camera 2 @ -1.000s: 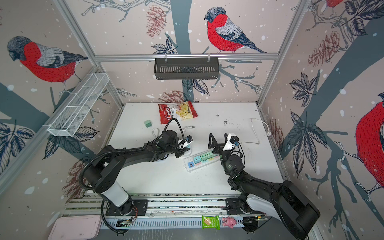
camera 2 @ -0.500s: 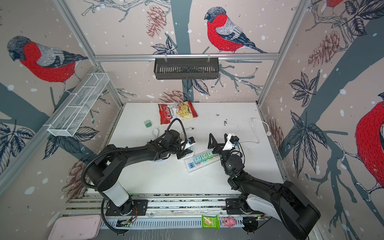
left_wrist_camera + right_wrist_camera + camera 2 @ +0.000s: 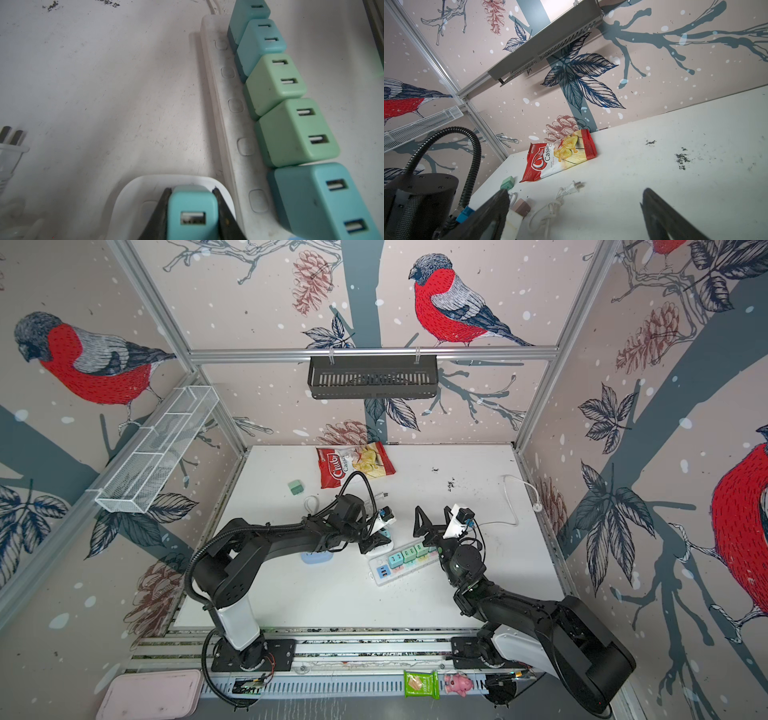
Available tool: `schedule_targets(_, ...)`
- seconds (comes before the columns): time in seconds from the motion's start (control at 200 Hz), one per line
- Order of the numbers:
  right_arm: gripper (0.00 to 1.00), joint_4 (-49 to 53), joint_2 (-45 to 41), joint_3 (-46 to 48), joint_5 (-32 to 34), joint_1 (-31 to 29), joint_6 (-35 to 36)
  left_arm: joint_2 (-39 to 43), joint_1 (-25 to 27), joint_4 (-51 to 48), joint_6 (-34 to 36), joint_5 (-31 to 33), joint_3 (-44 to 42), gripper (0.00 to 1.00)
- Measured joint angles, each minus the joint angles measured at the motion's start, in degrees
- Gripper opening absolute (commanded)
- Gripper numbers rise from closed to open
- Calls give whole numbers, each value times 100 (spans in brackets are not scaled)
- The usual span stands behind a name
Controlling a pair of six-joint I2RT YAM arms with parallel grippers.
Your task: Insert the plug
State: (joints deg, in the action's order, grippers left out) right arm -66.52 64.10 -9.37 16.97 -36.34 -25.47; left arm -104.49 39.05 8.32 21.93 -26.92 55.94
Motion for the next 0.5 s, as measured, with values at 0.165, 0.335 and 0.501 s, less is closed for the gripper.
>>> schedule_targets(0.165,100,33,-109,-44,-70,4,-46,42,-39,31,-105,-114,-66,27)
schedule_targets(0.335,100,350,-61,-313,-157,20,-179,195,-42,-111,-289,11,-275,97)
schedule_targets(0.501,100,887,-236,-514,-90,42,-474,525,-46,-11,-459,72,-490,99)
